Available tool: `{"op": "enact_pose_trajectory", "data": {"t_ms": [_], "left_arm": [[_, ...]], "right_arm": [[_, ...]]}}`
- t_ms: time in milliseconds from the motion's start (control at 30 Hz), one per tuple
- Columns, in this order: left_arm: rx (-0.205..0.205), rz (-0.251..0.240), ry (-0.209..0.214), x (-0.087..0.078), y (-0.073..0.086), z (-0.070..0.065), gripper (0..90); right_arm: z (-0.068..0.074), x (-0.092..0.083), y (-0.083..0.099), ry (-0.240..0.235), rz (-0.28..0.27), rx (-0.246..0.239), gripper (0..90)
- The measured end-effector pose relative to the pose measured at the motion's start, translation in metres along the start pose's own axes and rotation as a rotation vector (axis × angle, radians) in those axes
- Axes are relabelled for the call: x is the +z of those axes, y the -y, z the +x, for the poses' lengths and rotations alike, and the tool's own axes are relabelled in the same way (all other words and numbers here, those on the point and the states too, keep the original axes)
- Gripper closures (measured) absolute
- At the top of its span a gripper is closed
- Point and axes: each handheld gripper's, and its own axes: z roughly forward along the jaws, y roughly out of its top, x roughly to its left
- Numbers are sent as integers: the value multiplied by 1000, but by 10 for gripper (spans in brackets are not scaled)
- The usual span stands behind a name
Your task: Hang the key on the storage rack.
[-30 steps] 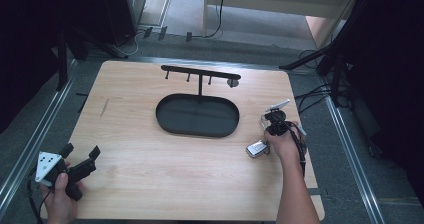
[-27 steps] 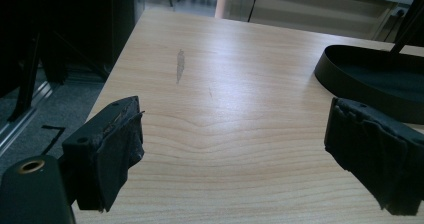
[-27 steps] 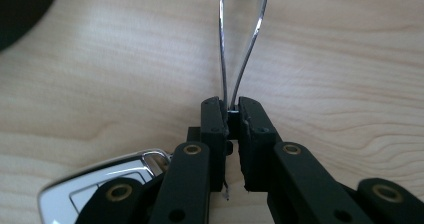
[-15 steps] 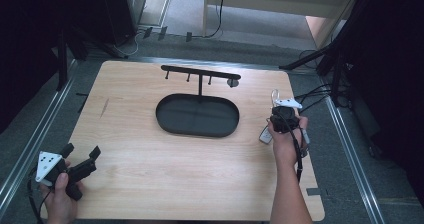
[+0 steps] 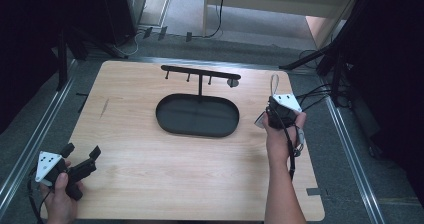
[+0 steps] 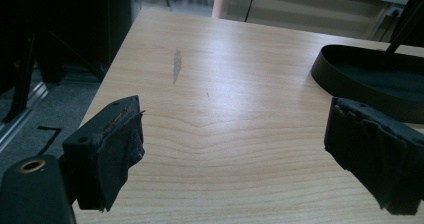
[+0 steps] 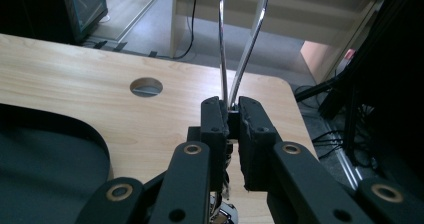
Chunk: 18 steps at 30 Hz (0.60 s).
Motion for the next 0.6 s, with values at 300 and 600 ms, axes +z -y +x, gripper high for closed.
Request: {"op": "enact_pose_trajectory", "data": {"t_ms": [300, 600], "left_arm": [[8, 7, -2, 0, 0, 0, 91], [0, 1, 3, 0, 0, 0, 91]], "right_arm": [[16, -19, -7, 18, -55, 34, 833], [41, -30, -7, -74, -95, 71, 833]]}}
